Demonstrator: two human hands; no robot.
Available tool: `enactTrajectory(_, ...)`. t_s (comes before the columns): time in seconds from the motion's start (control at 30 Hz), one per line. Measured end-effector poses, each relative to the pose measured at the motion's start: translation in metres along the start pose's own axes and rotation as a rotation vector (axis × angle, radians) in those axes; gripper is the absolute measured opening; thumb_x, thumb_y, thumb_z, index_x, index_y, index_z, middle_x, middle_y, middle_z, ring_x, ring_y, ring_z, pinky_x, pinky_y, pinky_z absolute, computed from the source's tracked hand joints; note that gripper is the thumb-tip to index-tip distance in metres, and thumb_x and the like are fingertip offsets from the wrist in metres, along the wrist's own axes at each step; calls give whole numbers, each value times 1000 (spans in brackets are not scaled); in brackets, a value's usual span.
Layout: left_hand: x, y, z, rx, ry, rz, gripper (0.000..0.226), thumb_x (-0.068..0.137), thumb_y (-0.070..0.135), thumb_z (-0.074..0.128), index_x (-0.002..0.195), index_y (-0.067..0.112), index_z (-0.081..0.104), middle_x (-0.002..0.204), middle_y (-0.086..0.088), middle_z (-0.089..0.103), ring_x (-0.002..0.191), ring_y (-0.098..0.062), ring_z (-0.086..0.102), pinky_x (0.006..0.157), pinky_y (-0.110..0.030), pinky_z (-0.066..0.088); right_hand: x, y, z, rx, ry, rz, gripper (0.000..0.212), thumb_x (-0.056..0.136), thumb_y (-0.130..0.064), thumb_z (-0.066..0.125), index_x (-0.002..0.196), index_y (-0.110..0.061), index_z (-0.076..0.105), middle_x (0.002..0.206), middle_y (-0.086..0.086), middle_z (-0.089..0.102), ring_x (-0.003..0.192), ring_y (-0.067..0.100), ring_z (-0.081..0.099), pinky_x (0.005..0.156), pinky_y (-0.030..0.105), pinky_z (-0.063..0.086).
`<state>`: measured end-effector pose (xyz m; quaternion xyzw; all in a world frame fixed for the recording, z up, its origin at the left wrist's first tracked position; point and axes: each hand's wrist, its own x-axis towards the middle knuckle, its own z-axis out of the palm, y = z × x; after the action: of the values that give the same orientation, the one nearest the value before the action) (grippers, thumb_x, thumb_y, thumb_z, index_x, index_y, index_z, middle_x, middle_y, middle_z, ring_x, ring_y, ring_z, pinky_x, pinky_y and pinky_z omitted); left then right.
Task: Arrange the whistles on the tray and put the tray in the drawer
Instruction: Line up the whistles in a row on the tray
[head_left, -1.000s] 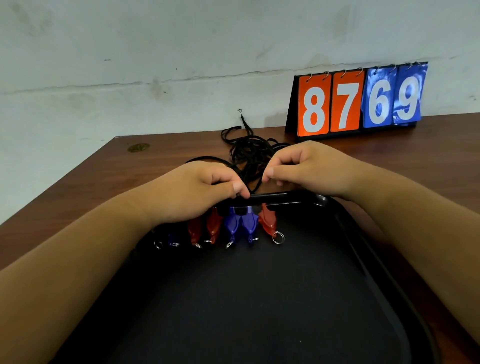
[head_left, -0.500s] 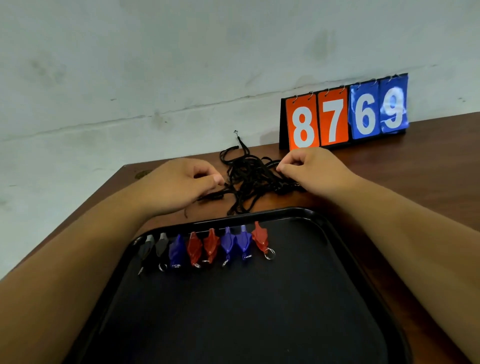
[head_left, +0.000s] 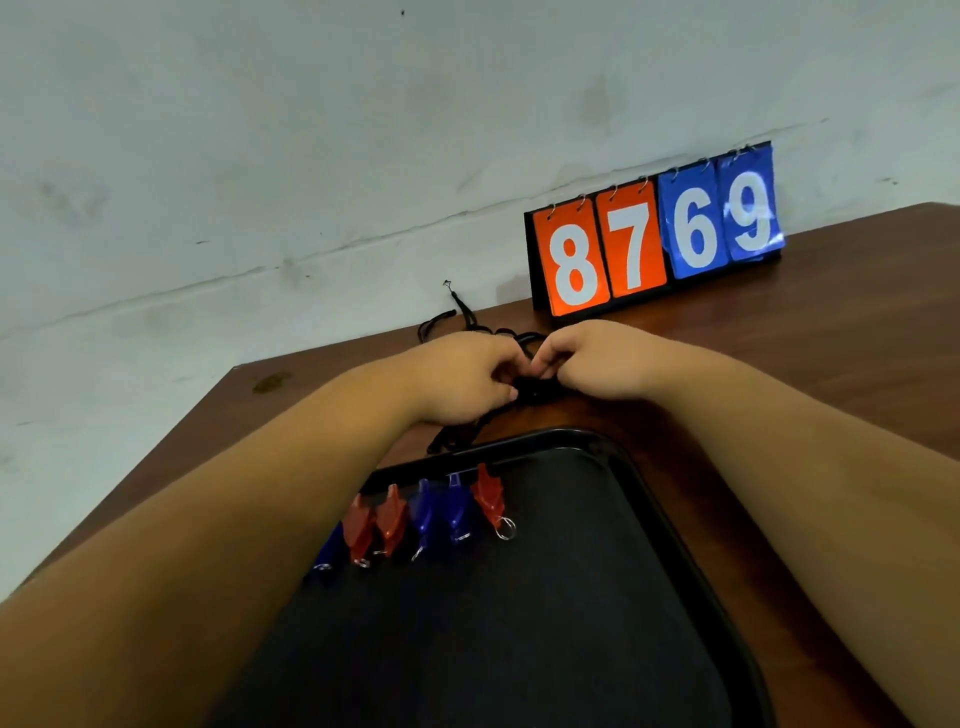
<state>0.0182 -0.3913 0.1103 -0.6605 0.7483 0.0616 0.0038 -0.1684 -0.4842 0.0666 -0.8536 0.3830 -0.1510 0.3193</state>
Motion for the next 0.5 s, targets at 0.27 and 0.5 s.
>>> enactTrajectory(0.27, 13, -19, 10, 78, -23, -85, 38, 104, 28, 71, 142, 27, 64, 136, 3, 62, 125, -18, 61, 99, -29, 46, 3, 9, -3, -34, -2, -25, 23, 99, -41, 77, 122, -36, 73, 111, -15, 64, 104, 10, 62, 82, 25, 48)
enactTrajectory(0.5, 8, -31, 9, -18, 53, -190, 39, 104, 12, 65, 140, 28, 67, 139, 3, 66, 127, -18, 62, 103, -29, 49, 8, 7, -5, 349, 312, -7, 30, 107, -41, 66, 132, -26, 68, 109, -10, 76, 98, 10, 70, 85, 27, 53)
